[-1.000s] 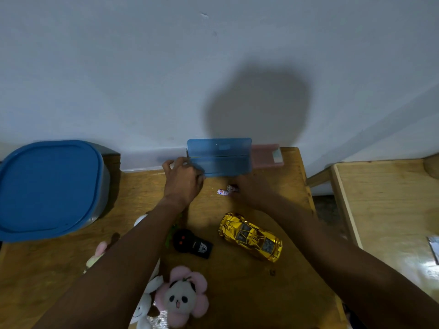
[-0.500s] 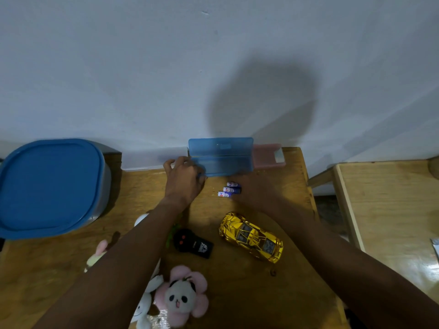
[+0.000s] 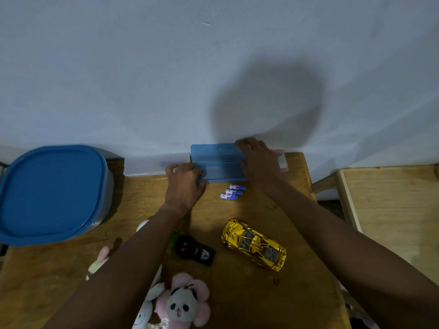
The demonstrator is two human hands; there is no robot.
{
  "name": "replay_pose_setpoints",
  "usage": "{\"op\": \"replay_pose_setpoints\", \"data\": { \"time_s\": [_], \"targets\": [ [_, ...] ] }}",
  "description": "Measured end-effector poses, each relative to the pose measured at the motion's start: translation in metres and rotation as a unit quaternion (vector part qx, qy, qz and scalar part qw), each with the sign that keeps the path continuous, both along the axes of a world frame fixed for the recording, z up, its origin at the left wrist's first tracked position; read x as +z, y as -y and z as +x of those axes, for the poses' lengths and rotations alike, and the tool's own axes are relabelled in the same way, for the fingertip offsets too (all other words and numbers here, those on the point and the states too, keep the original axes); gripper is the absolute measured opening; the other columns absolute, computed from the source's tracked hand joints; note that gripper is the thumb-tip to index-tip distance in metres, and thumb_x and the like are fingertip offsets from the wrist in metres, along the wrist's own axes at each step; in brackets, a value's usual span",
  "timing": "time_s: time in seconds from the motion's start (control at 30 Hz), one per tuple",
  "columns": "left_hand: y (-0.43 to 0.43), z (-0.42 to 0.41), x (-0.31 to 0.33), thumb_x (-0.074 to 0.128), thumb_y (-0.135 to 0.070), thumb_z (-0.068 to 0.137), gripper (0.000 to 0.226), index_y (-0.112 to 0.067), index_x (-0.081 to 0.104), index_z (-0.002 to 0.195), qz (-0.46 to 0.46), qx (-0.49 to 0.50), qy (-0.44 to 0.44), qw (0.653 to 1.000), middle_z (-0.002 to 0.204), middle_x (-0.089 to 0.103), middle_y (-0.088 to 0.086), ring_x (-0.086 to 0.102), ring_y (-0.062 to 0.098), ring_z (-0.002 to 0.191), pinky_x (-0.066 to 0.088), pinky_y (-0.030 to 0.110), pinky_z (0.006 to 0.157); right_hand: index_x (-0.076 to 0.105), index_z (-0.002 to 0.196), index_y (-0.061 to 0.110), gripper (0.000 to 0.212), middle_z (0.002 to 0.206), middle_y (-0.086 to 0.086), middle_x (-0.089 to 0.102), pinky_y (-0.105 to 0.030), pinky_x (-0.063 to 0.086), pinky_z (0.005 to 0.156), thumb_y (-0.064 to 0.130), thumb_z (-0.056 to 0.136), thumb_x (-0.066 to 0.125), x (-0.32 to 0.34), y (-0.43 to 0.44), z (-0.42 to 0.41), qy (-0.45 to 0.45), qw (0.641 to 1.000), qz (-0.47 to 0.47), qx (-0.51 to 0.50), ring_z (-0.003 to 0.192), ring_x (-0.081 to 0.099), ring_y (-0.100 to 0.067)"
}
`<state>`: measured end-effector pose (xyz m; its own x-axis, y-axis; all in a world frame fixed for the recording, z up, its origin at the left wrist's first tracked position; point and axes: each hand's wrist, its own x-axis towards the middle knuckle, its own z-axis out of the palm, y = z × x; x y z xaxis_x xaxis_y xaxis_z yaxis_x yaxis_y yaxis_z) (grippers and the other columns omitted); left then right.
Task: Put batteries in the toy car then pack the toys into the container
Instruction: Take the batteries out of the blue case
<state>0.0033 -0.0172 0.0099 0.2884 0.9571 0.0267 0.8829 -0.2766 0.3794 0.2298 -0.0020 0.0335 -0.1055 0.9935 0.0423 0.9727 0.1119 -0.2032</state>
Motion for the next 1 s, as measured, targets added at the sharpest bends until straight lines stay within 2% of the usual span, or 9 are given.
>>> {"op": "replay_pose_setpoints", "data": {
  "time_s": [0.1,0.17,0.27,0.37,0.43,0.5,0.57,0.7,1.0],
  "targets": [
    [-0.001,0.002,-0.001,0.078,-0.032,0.082,0.047,-0.02,0.053,0.12,-0.04,0.026,0.033,0.998,0.128,0.047,0.005,0.046,0.031,0.118,0.037,0.041,0.101,0.06,0.127,0.017,0.049,0.117,-0.01,0.057,-0.04,0.053,0.076,0.01,0.079,0.067,-0.002,-0.004,0.0,-0.025,1.0,-0.006,-0.002,0.105,0.055,-0.031],
    [0.001,0.004,0.002,0.082,-0.029,0.079,0.064,-0.023,0.041,0.128,-0.06,0.059,0.064,0.994,0.136,0.032,0.006,0.041,0.035,0.122,0.049,0.044,0.095,0.067,0.12,0.017,0.036,0.107,-0.011,0.058,-0.04,0.054,0.075,0.013,0.084,0.067,-0.001,-0.004,0.001,-0.041,0.999,-0.011,0.006,0.103,0.055,-0.029],
    [0.004,0.004,0.003,0.082,-0.024,0.079,0.076,-0.03,0.036,0.139,-0.059,0.064,0.089,0.992,0.145,0.024,0.006,0.038,0.037,0.127,0.05,0.047,0.095,0.073,0.113,0.019,0.024,0.102,-0.009,0.06,-0.038,0.05,0.076,0.022,0.09,0.066,0.0,0.006,0.005,-0.032,0.998,-0.022,0.039,0.098,0.056,-0.027],
    [0.003,0.0,-0.002,0.075,-0.032,0.085,0.061,-0.025,0.048,0.14,-0.053,0.017,0.043,0.998,0.145,0.043,0.007,0.044,0.032,0.128,0.035,0.045,0.106,0.072,0.117,0.023,0.027,0.112,-0.005,0.064,-0.032,0.033,0.084,0.027,0.091,0.064,-0.008,0.019,0.008,-0.017,0.998,-0.045,0.047,0.107,0.056,-0.025],
    [0.001,-0.003,-0.005,0.072,-0.037,0.086,0.048,-0.021,0.062,0.13,-0.011,-0.006,-0.028,1.0,0.135,0.059,0.007,0.052,0.03,0.121,0.027,0.044,0.102,0.072,0.118,0.024,0.028,0.118,-0.003,0.065,-0.032,0.03,0.09,0.025,0.091,0.064,-0.014,0.024,0.009,-0.027,0.998,-0.054,0.029,0.114,0.057,-0.024],
    [0.0,-0.002,-0.003,0.072,-0.042,0.083,0.041,-0.022,0.07,0.119,0.032,-0.01,-0.106,0.994,0.124,0.068,0.003,0.054,0.03,0.115,0.025,0.044,0.092,0.072,0.118,0.023,0.029,0.122,-0.003,0.064,-0.034,0.035,0.095,0.023,0.091,0.063,-0.017,0.024,0.007,-0.037,0.996,-0.072,0.023,0.117,0.057,-0.025],
    [-0.001,0.001,0.001,0.071,-0.044,0.083,0.039,-0.024,0.072,0.117,0.04,-0.009,-0.14,0.989,0.122,0.07,-0.001,0.053,0.028,0.115,0.024,0.043,0.088,0.071,0.12,0.022,0.029,0.126,-0.003,0.063,-0.034,0.037,0.096,0.024,0.093,0.061,-0.017,0.022,0.006,-0.043,0.996,-0.082,0.02,0.118,0.056,-0.023],
    [-0.008,0.004,0.005,0.065,-0.049,0.086,0.042,-0.029,0.069,0.123,0.026,-0.001,-0.166,0.986,0.129,0.066,-0.005,0.049,0.023,0.122,0.021,0.043,0.092,0.07,0.122,0.025,0.03,0.128,0.0,0.062,-0.033,0.036,0.098,0.027,0.094,0.058,-0.017,0.015,0.009,-0.033,0.996,-0.081,0.022,0.12,0.054,-0.021],
    [-0.016,0.007,0.001,0.058,-0.05,0.092,0.039,-0.033,0.066,0.127,0.016,0.01,-0.17,0.985,0.137,0.06,-0.007,0.044,0.022,0.128,0.02,0.046,0.099,0.072,0.118,0.029,0.027,0.128,0.003,0.06,-0.034,0.036,0.093,0.029,0.093,0.061,-0.032,0.013,0.006,-0.023,0.997,-0.069,-0.007,0.119,0.053,-0.021]
  ]
}}
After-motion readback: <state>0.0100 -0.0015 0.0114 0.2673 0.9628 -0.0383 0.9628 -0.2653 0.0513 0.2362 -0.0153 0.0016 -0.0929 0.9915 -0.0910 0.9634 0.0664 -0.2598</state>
